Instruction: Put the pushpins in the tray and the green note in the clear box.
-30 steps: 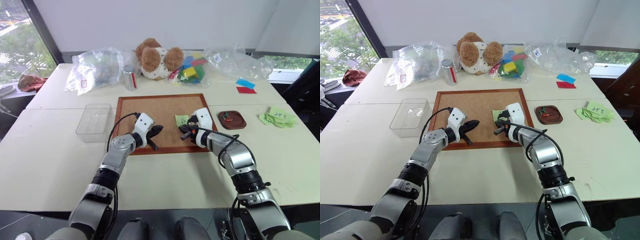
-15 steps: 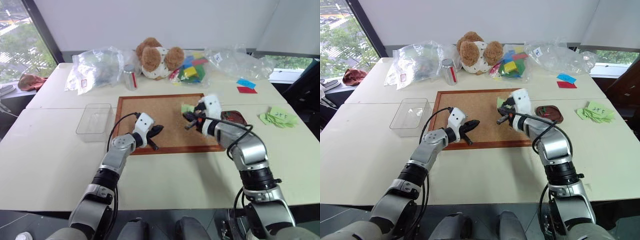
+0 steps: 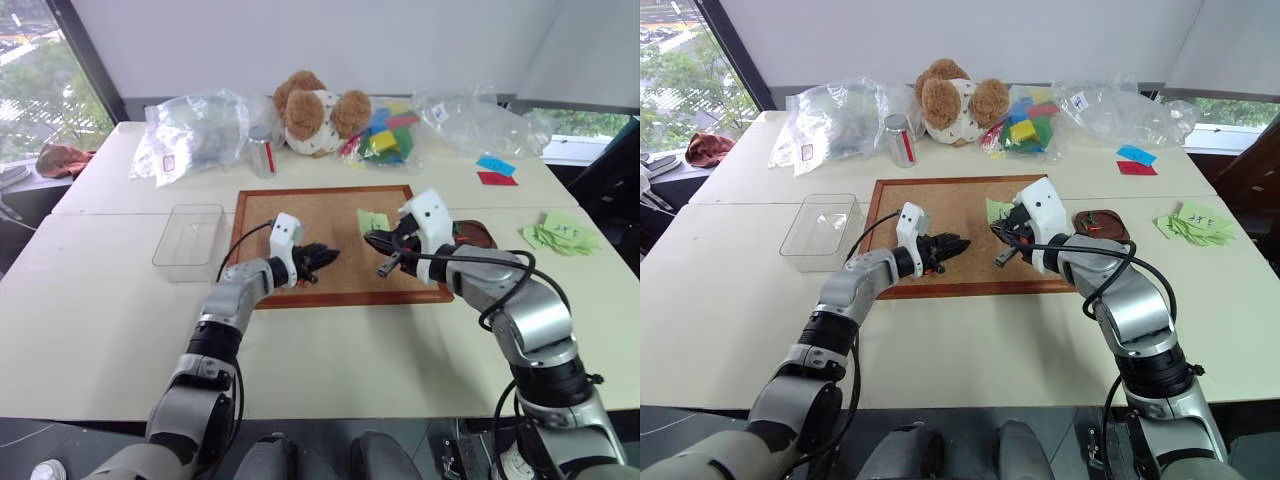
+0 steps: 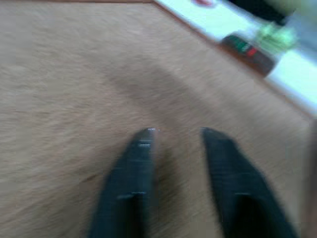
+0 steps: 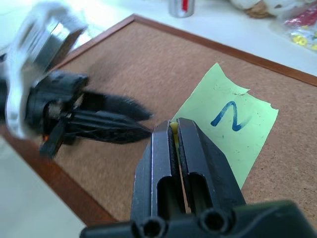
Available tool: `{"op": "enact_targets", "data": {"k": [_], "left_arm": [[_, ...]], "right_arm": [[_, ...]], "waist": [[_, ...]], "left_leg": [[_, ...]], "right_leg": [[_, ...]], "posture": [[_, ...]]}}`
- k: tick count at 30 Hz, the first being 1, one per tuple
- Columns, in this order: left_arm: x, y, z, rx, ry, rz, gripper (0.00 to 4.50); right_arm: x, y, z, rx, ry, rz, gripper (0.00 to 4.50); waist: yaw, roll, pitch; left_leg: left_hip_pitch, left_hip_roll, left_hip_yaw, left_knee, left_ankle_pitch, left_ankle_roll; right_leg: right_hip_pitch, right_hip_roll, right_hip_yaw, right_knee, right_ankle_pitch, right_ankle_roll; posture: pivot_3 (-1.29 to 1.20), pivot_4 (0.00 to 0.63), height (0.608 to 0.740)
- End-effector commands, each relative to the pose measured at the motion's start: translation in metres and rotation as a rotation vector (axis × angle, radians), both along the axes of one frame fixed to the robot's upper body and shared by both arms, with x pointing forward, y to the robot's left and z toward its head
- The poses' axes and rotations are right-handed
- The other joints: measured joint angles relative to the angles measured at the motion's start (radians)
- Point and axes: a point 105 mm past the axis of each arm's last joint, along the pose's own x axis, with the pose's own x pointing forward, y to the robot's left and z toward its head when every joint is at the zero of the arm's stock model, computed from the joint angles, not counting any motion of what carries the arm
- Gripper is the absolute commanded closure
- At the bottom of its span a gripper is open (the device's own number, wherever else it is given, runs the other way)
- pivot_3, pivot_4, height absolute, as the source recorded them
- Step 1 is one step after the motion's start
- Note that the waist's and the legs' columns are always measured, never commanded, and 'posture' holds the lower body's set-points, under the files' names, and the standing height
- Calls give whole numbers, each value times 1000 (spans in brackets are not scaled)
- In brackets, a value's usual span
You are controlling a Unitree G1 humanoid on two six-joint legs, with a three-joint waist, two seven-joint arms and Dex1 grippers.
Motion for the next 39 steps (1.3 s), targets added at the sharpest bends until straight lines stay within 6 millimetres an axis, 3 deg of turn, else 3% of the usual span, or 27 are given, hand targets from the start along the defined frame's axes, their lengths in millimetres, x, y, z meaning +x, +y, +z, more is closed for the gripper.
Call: {"op": "enact_targets", "data": {"k": [1,2,3,9,16,22,28,34,39], "left_arm": [[0,-3,44,-175,34,-31,612],[0,-3,49,-207,60,-38,159],[0,-3,52,-225,78,-42,32],[-3,-7,58,-334,215,-70,32],[-10,-13,53,-314,236,-95,32],[-12,7,52,-317,237,-80,32],[-30,21,47,-305,206,-160,32],[-47,10,40,-286,185,-284,32],[-48,-2,38,-271,166,-338,32]], "right_arm": [[-8,5,10,-36,-68,42,4500],[-8,6,11,-37,-70,46,4500],[-9,7,11,-42,-75,50,4500],[-11,11,17,-54,-101,70,4500],[-11,13,21,-54,-110,74,4500],[-7,7,23,-59,-113,52,4500],[2,0,34,-19,-110,26,4500],[-3,10,49,61,-97,76,4500],[-8,18,54,64,-89,122,4500]], "waist": [[-2,0,0],[-6,0,0],[-7,0,0],[-2,-1,0],[-1,-1,0],[-5,-1,0],[-2,-1,0],[-1,-1,0],[-2,-1,0]], "left_leg": [[-1,0,0,0,0,0],[-1,0,0,0,0,0],[-1,0,1,-1,0,0],[-1,0,0,0,1,-2],[-1,0,0,0,1,-3],[0,0,0,0,2,-3],[0,0,0,0,2,-3],[0,0,0,0,2,-3],[0,0,0,0,2,-3]], "right_leg": [[-1,0,0,0,0,0],[-2,0,0,0,0,0],[-2,0,0,0,0,0],[-2,0,0,1,0,0],[-2,0,0,1,0,0],[-2,0,0,1,0,0],[-2,0,0,1,0,0],[-2,0,0,1,0,0],[-2,0,0,1,0,0]], "posture": [[0,150,740],[0,150,740],[0,150,740],[0,150,740],[0,150,740],[0,150,740],[0,150,740],[0,150,740],[0,150,740]]}}
